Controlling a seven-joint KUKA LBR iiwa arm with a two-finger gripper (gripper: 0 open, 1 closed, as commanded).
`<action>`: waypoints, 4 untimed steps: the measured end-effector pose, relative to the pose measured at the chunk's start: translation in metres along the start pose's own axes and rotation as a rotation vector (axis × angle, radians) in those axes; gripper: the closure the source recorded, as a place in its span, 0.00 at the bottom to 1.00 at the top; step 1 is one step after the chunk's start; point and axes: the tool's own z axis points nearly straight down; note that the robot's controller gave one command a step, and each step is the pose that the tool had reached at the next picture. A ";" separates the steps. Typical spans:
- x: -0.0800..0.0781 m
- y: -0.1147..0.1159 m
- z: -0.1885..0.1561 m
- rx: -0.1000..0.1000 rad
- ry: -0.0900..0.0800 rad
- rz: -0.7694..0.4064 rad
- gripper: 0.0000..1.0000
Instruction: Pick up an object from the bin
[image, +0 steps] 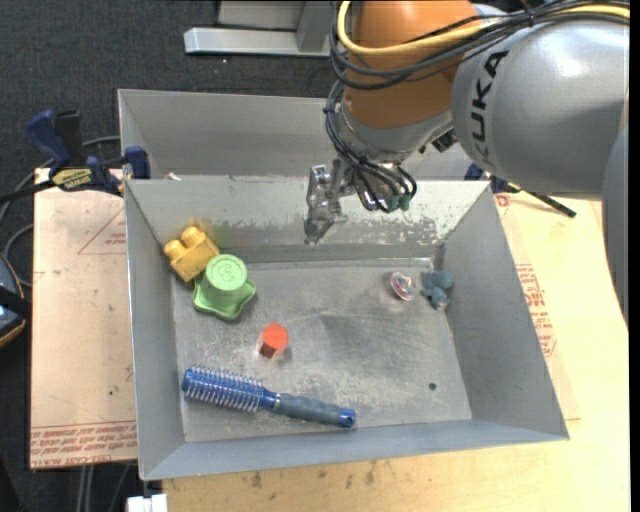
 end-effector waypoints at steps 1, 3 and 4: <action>0.019 0.026 0.061 -0.001 0.017 0.182 1.00; 0.088 0.072 0.198 -0.001 0.005 0.071 0.00; 0.161 0.082 0.129 -0.003 0.012 -0.315 0.00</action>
Offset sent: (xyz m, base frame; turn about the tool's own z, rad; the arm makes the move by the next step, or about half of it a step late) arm -0.0223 0.0194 -0.0591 0.1839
